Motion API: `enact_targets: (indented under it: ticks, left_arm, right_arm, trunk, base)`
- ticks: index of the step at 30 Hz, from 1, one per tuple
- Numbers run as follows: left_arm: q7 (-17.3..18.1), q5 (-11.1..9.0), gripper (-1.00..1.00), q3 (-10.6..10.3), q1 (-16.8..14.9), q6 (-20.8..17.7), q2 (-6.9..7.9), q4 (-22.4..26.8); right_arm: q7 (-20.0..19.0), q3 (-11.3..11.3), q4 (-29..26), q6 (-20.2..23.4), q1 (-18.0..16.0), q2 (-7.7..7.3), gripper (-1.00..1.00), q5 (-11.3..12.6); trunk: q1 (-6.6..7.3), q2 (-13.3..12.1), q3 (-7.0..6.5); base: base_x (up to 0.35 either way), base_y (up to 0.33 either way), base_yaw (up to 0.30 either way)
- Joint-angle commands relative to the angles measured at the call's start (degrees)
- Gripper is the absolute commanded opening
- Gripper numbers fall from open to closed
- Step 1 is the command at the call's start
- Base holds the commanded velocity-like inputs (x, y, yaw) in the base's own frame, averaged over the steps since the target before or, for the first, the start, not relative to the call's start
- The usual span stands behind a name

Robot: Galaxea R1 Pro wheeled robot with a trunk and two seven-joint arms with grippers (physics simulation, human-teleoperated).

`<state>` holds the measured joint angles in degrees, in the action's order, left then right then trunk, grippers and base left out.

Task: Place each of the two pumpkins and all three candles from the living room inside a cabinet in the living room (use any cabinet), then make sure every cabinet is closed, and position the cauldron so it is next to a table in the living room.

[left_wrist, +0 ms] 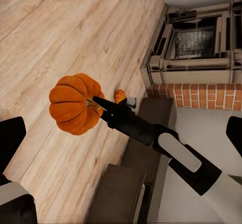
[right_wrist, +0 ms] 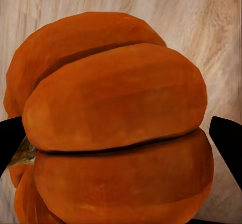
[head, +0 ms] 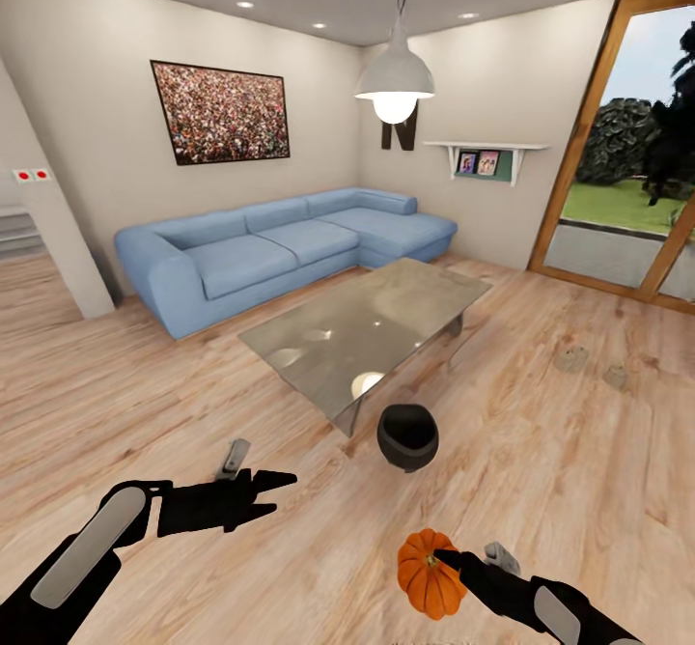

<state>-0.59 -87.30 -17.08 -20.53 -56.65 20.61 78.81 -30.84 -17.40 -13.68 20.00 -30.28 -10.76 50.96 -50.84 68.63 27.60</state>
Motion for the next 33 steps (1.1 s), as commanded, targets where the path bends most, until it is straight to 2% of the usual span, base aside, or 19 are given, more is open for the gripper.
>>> enact_targets:
  ticks: [1,16,33]
  left_arm:
    - [-0.05,-0.11,1.00,-0.06,-0.03,-0.07,0.05,0.03]
    - [-0.11,-0.11,1.00,-0.06,-0.03,-0.04,-0.03,-0.11]
    - [-0.11,-0.10,1.00,-0.06,-0.03,-0.05,-0.04,-0.16]
  right_arm:
    - [0.08,-0.19,-0.03,0.30,-0.04,-0.02,-1.00,0.45]
    - [0.36,-0.18,-0.03,0.30,-0.04,-0.18,-1.00,0.37]
    - [0.54,-0.09,0.02,0.38,-0.04,-0.40,-1.00,0.37]
  trunk:
    - [0.00,0.04,0.06]
    - [0.00,0.04,0.01]
    - [0.00,0.04,-0.90]
  base:
    - [0.000,0.000,-0.266]
    - [0.000,0.000,-0.275]
    - [0.000,0.000,-0.202]
